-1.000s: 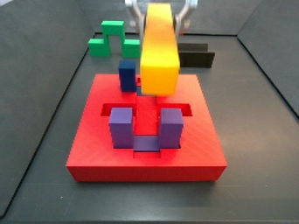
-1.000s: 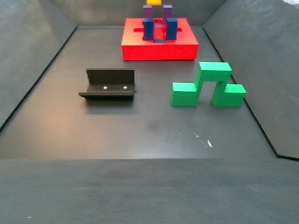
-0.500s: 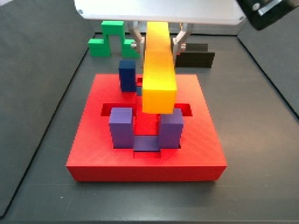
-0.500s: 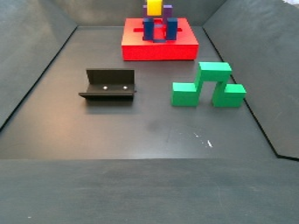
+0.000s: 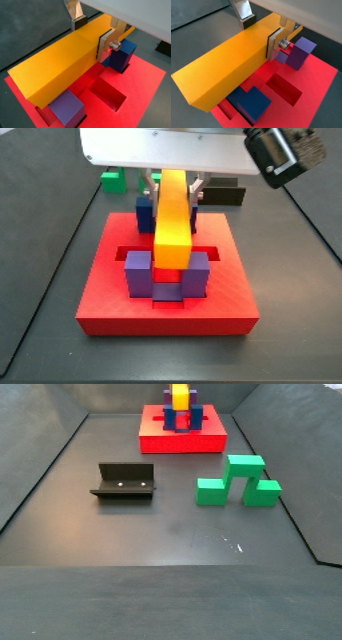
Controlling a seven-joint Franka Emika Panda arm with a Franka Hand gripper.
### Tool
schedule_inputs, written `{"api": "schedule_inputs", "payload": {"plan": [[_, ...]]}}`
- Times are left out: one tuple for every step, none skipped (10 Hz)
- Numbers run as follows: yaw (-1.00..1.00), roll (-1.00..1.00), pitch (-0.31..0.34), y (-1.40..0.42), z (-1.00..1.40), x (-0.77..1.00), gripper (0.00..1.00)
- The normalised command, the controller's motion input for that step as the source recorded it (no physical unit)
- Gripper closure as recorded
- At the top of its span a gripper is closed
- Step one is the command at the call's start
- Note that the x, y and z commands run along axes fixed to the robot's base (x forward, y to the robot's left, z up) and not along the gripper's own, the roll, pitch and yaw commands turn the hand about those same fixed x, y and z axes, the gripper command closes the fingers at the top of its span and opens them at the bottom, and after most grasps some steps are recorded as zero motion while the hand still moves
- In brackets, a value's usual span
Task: Pick up the yellow object. Move up. Move to above the board. Insert the yellow object.
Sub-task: Insert the yellow object.
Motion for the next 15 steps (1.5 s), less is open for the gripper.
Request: {"api": "schedule_inputs", "payload": {"plan": [[0.0, 0.0, 0.0, 0.03, -0.07, -0.12, 1.0], [0.0, 0.0, 0.0, 0.03, -0.07, -0.11, 1.0], [0.0, 0.0, 0.0, 0.03, -0.08, -0.1, 1.0], [0.03, 0.0, 0.0, 0.0, -0.08, -0.09, 1.0], [0.2, 0.03, 0.0, 0.0, -0.13, 0.0, 1.0], [0.14, 0.01, 0.0, 0.0, -0.13, 0.09, 1.0], [0.13, 0.01, 0.0, 0.0, -0.12, 0.08, 1.0], [0.12, 0.0, 0.0, 0.0, -0.11, 0.1, 1.0], [0.09, 0.0, 0.0, 0.0, -0.09, 0.03, 1.0], [0.07, 0.0, 0.0, -0.02, -0.06, 0.0, 1.0], [0.03, 0.0, 0.0, -0.05, -0.05, 0.0, 1.0], [0.02, 0.01, 0.0, -0.09, -0.02, 0.0, 1.0], [0.02, 0.03, 0.0, -0.18, 0.0, 0.0, 1.0], [0.02, 0.01, 0.0, -0.17, 0.0, 0.0, 1.0], [0.0, 0.0, 0.0, -0.11, 0.0, 0.0, 1.0]]}}
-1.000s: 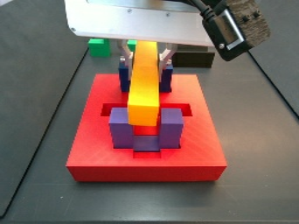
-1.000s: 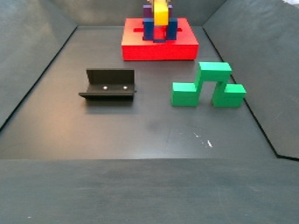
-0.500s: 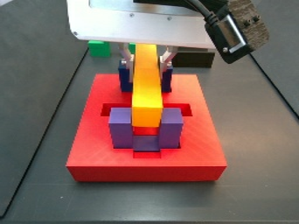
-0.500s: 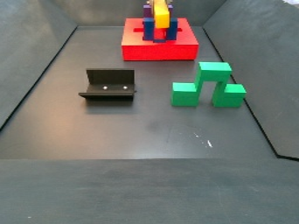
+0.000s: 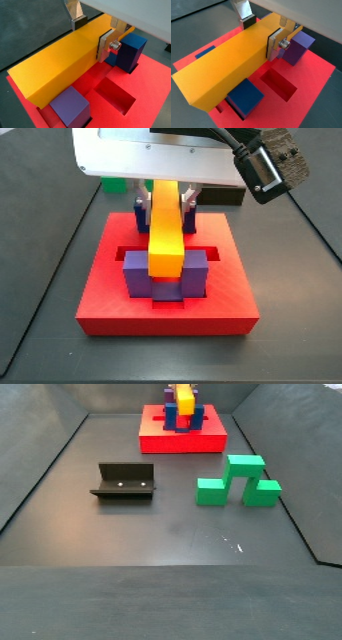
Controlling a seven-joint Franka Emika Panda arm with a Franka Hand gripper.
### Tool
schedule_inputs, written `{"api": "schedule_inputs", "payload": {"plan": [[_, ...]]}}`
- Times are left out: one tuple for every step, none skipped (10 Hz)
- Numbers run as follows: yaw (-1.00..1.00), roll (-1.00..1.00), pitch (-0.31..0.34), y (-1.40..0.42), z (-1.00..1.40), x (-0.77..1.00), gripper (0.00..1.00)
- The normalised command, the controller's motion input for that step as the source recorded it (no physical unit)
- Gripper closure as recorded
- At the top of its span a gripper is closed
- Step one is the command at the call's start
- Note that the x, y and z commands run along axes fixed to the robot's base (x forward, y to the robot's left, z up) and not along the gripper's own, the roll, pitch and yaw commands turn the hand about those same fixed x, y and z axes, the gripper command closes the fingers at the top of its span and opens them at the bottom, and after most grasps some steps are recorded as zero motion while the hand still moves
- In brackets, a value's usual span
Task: Pick up the yellow object. Move up. Move to above the board. Insert the yellow object.
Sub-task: Insert the yellow object.
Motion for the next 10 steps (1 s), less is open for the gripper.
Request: {"api": "schedule_inputs", "payload": {"plan": [[0.0, 0.0, 0.0, -0.03, -0.06, 0.03, 1.0], [0.0, 0.0, 0.0, -0.01, -0.08, 0.08, 1.0], [0.0, 0.02, 0.0, -0.01, -0.09, 0.12, 1.0], [0.0, 0.01, 0.0, -0.01, -0.09, 0.11, 1.0], [0.0, 0.0, 0.0, -0.05, -0.1, 0.13, 1.0], [0.0, 0.0, 0.0, -0.07, -0.13, 0.13, 1.0], [0.0, 0.0, 0.0, -0.04, -0.13, 0.09, 1.0], [0.0, 0.01, 0.0, -0.02, -0.13, 0.05, 1.0], [0.0, 0.01, 0.0, -0.01, -0.14, 0.02, 1.0], [0.0, 0.02, 0.0, -0.02, -0.18, 0.01, 1.0]]}}
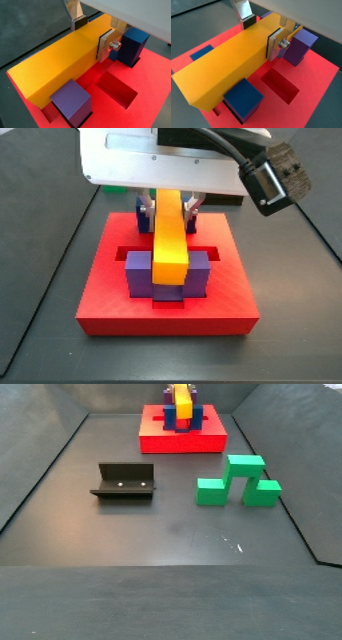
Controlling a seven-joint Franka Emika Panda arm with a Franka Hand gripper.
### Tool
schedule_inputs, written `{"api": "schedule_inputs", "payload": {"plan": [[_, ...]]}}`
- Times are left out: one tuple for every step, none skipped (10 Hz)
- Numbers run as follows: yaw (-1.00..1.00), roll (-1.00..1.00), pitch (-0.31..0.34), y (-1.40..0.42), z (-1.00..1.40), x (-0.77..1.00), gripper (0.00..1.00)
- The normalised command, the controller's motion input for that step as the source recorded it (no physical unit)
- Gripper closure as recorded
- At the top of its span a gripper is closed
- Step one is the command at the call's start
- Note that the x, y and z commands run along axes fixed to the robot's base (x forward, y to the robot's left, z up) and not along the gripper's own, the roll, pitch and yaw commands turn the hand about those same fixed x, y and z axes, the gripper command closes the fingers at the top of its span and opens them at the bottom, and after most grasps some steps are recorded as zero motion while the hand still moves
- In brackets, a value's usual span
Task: Pick up the yellow object. Move up. Move to above the board. Insert the yellow object.
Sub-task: Insert the yellow object.
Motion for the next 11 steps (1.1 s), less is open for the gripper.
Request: {"api": "schedule_inputs", "payload": {"plan": [[0.0, 0.04, 0.0, -0.04, -0.2, 0.02, 1.0], [0.0, 0.09, 0.0, -0.08, -0.17, 0.02, 1.0], [0.0, 0.09, 0.0, -0.1, -0.2, 0.02, 1.0], [0.0, 0.07, 0.0, -0.08, -0.23, 0.02, 1.0], [0.0, 0.08, 0.0, -0.07, -0.21, 0.05, 1.0], [0.0, 0.09, 0.0, -0.06, -0.2, 0.09, 1.0], [0.0, 0.09, 0.0, -0.06, -0.2, 0.1, 1.0], [0.0, 0.09, 0.0, -0.05, -0.2, 0.1, 1.0], [0.0, 0.09, 0.0, -0.03, -0.21, 0.1, 1.0], [0.0, 0.09, 0.0, 0.0, -0.21, 0.08, 1.0], [0.01, 0.08, 0.0, 0.0, -0.24, 0.0, 1.0]]}}
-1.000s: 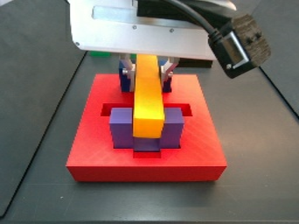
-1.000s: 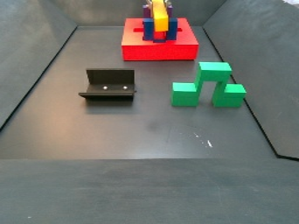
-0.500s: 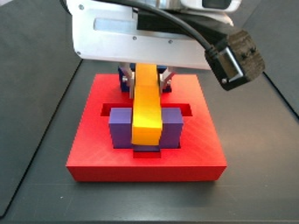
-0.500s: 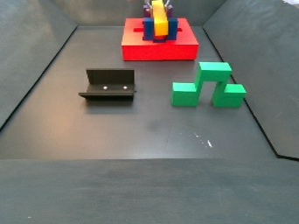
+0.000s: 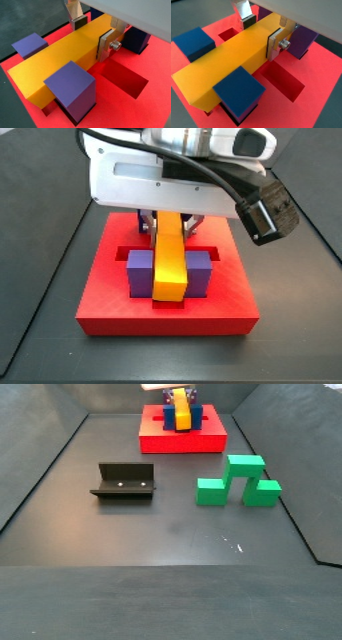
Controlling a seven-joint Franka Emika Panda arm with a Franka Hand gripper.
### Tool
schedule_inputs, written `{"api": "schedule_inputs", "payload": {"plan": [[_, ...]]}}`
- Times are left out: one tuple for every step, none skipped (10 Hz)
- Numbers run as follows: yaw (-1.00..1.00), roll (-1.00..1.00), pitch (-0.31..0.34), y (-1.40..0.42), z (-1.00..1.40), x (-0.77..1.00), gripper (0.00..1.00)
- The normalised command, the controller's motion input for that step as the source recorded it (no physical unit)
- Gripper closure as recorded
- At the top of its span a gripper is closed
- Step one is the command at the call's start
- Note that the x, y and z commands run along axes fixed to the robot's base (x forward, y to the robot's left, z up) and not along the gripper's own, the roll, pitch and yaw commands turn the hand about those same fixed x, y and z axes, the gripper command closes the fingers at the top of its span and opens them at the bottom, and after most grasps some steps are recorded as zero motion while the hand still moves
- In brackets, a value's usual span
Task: Pick up the yellow object. Move up. Move to above the board. Insert the yellow object.
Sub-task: Insert the yellow object.
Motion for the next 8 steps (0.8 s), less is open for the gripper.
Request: {"api": "schedule_inputs", "payload": {"plan": [[0.04, 0.06, 0.0, 0.0, -0.26, 0.0, 1.0], [0.05, 0.06, 0.0, 0.0, -0.25, 0.0, 1.0], [0.05, 0.06, 0.0, 0.0, -0.24, 0.0, 1.0], [0.05, 0.06, 0.0, 0.0, -0.23, 0.0, 1.0], [0.05, 0.05, 0.0, 0.0, -0.21, 0.03, 1.0], [0.05, 0.05, 0.0, 0.0, -0.19, 0.03, 1.0], [0.04, 0.02, 0.0, 0.0, -0.17, 0.05, 1.0], [0.0, 0.0, 0.0, 0.0, -0.11, 0.0, 1.0]]}}
